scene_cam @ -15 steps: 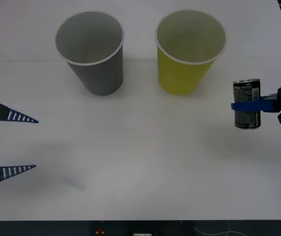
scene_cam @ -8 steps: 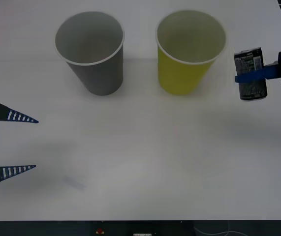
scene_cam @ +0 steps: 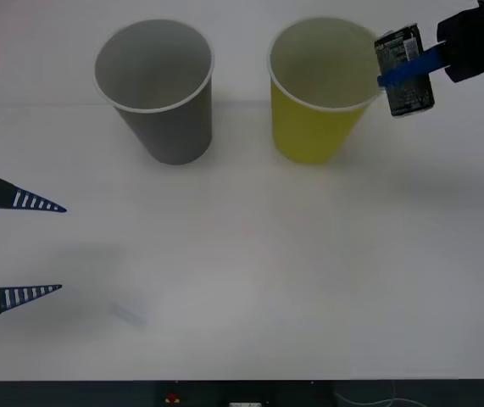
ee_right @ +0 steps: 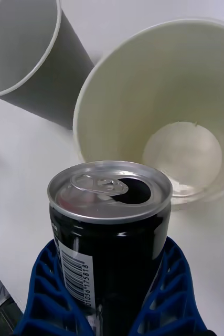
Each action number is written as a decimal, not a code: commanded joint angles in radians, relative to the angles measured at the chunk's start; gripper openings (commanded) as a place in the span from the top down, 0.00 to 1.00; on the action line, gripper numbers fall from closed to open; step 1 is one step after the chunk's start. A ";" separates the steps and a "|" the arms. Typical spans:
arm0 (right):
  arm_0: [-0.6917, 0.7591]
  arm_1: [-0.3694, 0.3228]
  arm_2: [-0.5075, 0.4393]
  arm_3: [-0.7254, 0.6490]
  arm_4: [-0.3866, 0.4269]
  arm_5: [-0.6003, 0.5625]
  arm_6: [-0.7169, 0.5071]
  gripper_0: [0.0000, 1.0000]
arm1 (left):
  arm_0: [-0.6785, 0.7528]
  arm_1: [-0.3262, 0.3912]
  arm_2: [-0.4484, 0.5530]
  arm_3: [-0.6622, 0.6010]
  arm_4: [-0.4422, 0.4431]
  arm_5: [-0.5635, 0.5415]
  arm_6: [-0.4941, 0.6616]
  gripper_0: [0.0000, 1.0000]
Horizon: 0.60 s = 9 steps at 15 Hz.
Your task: Put the can into the green bin and the plastic bottle into the gray bin
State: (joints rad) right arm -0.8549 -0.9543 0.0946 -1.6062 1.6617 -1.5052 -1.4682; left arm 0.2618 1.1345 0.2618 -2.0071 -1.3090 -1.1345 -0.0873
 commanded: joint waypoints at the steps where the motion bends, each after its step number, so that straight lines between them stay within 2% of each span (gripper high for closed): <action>1: -0.139 0.089 0.037 0.134 0.102 -0.050 0.000 1.00 | 0.000 0.000 0.000 0.000 0.000 0.000 0.000 0.00; 7: -0.305 0.272 0.096 0.367 0.325 0.013 0.038 1.00 | 0.000 0.000 0.000 0.000 0.000 0.000 0.000 0.00; 9: -0.340 0.298 0.142 0.420 0.359 0.062 0.042 1.00 | 0.000 0.000 0.000 0.000 0.000 0.000 0.000 0.00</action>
State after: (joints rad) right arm -1.1825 -0.6634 0.2179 -1.2054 2.0117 -1.4654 -1.4274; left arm 0.2618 1.1345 0.2618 -2.0071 -1.3090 -1.1345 -0.0873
